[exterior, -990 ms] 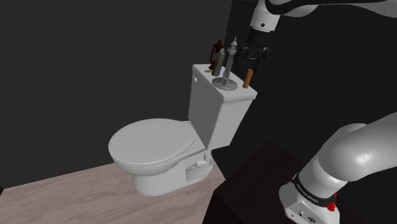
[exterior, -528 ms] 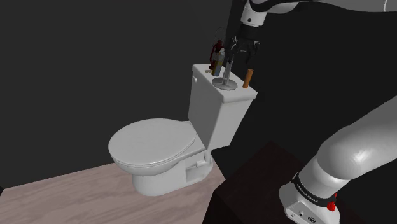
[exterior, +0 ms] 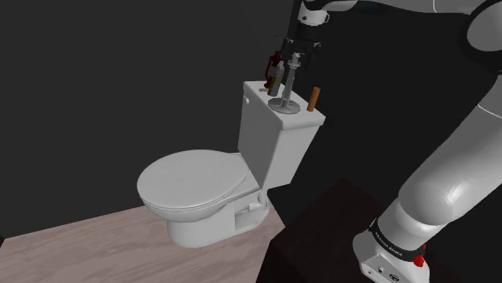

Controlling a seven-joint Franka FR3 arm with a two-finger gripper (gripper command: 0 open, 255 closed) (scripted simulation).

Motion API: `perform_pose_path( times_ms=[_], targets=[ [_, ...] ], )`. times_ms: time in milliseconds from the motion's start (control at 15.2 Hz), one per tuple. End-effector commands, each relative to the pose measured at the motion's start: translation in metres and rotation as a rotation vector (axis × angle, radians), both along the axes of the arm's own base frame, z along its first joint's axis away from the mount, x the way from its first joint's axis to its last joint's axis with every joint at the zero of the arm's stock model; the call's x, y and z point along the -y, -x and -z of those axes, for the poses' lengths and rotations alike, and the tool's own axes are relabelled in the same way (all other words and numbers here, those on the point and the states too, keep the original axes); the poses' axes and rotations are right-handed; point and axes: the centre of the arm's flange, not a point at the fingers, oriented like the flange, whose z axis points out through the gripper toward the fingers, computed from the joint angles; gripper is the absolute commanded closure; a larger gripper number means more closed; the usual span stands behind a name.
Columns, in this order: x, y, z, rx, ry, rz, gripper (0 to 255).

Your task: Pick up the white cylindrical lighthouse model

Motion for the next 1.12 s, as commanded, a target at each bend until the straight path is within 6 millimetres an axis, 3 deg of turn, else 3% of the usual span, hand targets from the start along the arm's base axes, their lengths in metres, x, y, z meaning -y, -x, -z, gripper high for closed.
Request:
perform_pose_path(
  times_ms=[0, 396, 924, 1056],
  targets=[
    [0.017, -0.017, -0.001, 0.012, 0.011, 0.046, 0],
    [0.071, -0.062, -0.013, 0.046, 0.042, 0.180, 0],
    [0.071, -0.063, 0.027, 0.046, 0.042, 0.181, 0],
    [0.071, -0.063, 0.027, 0.046, 0.042, 0.181, 0]
  ],
)
